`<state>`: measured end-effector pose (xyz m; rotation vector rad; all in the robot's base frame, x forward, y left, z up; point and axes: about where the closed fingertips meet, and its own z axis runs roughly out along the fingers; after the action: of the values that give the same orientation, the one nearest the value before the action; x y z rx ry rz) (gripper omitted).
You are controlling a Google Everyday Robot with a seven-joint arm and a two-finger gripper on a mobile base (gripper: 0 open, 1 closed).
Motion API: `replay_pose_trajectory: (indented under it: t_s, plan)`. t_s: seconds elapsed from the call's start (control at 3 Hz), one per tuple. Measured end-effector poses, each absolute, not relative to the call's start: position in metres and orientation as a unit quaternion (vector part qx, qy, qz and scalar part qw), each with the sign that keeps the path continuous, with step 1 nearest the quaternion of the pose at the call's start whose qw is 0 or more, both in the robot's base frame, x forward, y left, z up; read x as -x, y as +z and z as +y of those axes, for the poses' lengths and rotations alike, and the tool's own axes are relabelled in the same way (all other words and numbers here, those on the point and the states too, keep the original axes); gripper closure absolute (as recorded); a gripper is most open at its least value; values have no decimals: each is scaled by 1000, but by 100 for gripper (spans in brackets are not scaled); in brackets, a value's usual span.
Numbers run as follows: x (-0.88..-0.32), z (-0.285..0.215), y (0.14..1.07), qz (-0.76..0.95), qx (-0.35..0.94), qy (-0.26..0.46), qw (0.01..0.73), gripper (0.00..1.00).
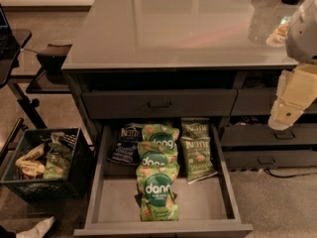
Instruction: Pick green jalapeno chip bag from middle drawer and place on counter
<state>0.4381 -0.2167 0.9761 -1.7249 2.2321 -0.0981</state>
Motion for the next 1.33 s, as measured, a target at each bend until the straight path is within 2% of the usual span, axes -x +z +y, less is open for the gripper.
replay_pose_trajectory:
  t_s: [0.33,1.0,1.33]
  plan:
    - [-443,-214,974,779,604,-31,164,0]
    - [-504,-209,875,773,611,20,169,0]
    - [-518,-211,875,757,632,0,165,0]
